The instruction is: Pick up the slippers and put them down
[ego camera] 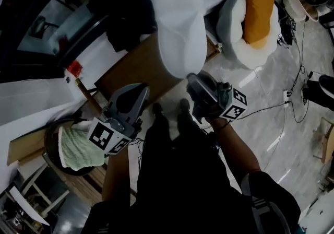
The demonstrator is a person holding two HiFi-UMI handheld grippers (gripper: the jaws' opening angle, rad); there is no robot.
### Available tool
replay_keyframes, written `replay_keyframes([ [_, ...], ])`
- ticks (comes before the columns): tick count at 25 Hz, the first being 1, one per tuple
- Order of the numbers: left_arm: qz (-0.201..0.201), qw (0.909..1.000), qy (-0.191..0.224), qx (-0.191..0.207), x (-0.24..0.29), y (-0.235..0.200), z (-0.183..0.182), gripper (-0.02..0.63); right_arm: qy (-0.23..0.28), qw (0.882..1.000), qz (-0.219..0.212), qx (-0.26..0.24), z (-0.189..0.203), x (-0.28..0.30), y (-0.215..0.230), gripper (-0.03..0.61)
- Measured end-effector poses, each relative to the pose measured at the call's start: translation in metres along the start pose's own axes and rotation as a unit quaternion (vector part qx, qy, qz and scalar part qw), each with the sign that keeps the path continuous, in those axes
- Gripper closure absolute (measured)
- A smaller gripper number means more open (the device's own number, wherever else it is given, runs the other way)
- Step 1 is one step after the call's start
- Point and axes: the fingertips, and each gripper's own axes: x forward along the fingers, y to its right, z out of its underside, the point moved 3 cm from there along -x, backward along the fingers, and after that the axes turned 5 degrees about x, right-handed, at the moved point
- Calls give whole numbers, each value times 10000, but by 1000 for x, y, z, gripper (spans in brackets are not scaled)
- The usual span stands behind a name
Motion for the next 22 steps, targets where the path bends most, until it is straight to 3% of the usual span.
replay_keyframes([
  [5,-178,9963,-375,-752,11,-25,90,601,-111,9946,655,799,57,-44,85,537],
  [11,-140,9898,-904,-1094,12,-7,180,601,-242,9778,1299,1628,133,-103,144,537],
  [15,-48,9861,-935,-1373,11,7,221,601,-330,9685,1500,1958,172,-126,169,537],
  [22,116,9785,-1246,-1640,16,26,275,601,-346,9592,1782,2169,193,-144,196,535],
])
